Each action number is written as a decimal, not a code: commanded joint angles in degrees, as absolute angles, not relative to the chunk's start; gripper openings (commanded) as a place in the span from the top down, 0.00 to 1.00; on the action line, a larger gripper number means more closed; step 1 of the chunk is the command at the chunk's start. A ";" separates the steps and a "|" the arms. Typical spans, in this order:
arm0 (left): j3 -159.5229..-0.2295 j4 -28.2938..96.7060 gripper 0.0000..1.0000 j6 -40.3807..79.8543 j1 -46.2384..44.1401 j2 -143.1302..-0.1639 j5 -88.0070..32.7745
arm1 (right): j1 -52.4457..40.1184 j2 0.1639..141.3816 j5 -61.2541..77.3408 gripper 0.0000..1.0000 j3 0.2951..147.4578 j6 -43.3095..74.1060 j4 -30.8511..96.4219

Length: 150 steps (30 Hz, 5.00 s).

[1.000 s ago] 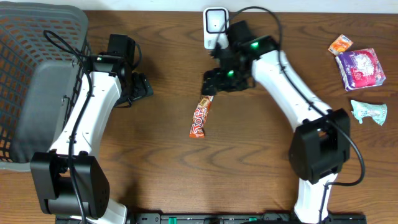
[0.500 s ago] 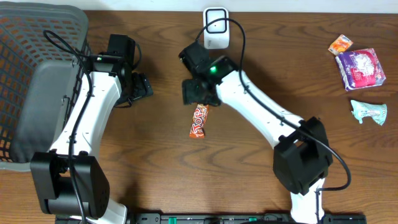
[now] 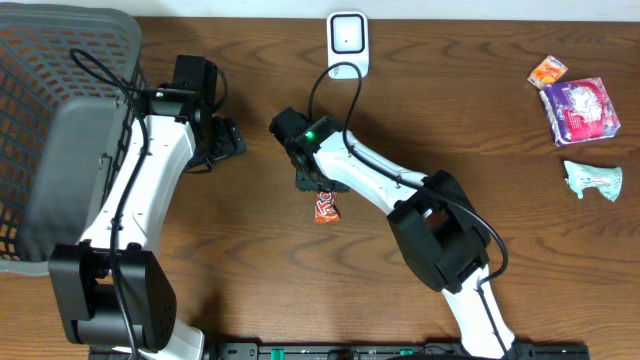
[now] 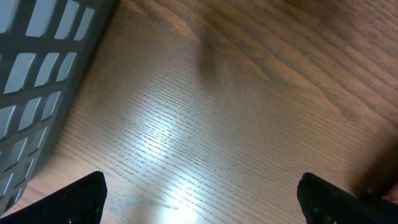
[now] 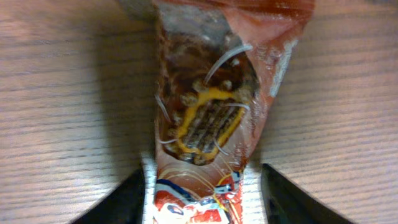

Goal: Scan the item barcode

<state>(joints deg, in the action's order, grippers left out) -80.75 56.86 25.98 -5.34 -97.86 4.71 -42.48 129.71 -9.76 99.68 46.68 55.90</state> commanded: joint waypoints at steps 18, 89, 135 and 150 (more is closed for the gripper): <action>-80.18 57.17 0.02 26.89 -5.26 -98.10 5.63 | -24.77 123.68 -10.13 0.99 112.51 24.53 36.38; -80.18 57.17 0.02 26.89 -5.26 -98.10 5.63 | -15.70 58.13 -18.31 0.01 78.35 26.11 80.27; -80.18 57.17 0.02 26.89 -5.26 -98.10 5.63 | 1.87 2.66 -0.89 0.01 15.99 11.07 21.96; -80.18 57.17 0.02 26.89 -5.26 -98.10 5.63 | 2.20 0.27 1.02 0.01 0.27 11.03 -3.07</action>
